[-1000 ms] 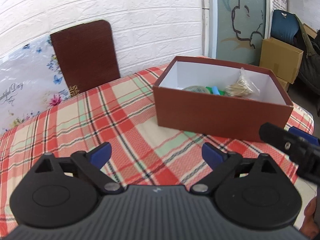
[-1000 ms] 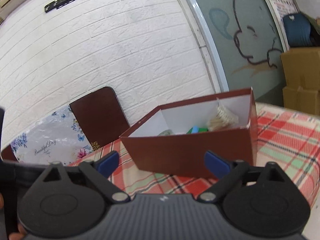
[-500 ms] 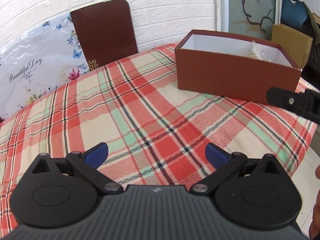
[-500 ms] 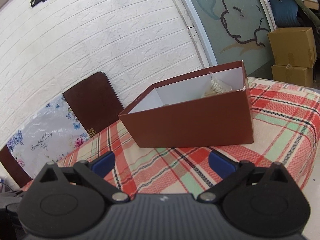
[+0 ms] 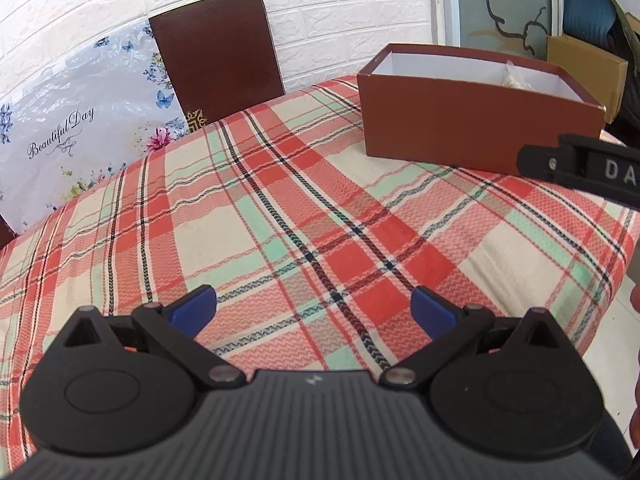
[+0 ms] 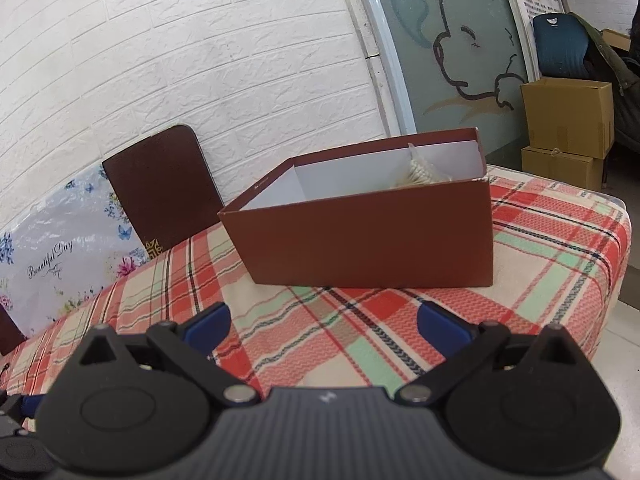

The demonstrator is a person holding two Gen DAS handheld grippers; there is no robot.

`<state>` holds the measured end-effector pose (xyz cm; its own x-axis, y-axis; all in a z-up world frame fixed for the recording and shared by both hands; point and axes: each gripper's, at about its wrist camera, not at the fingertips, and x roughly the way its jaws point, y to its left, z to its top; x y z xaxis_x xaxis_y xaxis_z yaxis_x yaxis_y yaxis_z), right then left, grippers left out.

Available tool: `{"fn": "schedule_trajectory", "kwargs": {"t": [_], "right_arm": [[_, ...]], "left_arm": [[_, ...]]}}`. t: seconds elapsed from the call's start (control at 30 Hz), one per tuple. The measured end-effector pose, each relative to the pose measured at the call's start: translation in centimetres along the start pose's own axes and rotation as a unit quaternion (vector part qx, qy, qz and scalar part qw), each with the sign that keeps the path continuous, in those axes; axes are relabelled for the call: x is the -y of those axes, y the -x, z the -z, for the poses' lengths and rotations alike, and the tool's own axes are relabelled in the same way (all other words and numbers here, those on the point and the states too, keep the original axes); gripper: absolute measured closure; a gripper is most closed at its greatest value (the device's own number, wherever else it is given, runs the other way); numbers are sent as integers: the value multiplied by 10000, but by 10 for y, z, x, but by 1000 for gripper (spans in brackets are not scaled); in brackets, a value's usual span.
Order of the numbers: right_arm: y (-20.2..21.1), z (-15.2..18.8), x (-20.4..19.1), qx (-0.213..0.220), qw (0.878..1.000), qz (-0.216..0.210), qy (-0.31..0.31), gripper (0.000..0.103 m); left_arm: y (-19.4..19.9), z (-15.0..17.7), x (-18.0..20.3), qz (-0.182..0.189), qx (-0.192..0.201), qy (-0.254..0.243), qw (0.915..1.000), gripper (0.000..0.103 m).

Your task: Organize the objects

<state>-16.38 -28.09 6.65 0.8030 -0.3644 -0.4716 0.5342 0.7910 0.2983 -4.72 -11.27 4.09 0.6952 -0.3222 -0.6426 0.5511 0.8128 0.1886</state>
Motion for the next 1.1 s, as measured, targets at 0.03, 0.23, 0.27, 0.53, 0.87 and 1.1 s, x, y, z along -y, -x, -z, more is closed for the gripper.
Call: {"fn": "schedule_trajectory", "kwargs": {"t": [0.03,0.23,0.27,0.53,0.87,1.1], "right_arm": [[-2,0,0,-21,10000,-10,19,0],[-7,3,3,-132,9999,25,-30,0],[-8,3,3,-150,9999,39,-50,0],[-13,5,10,-260,9995,90,-163,0],[-19,8,18,-384,9989,114,-257,0],[-24,10,23,-475,9983,138,-323,0]], "left_arm": [[0,1,1,-7,-18,-38,10000,0],[-3,5,4,42,-147,-75,9999,0],[-4,5,4,58,-177,-73,9998,0],[-8,11,9,69,-321,-122,9994,0],[-13,14,14,28,-443,-262,9987,0],[-15,18,20,84,-503,-395,9979,0]]}}
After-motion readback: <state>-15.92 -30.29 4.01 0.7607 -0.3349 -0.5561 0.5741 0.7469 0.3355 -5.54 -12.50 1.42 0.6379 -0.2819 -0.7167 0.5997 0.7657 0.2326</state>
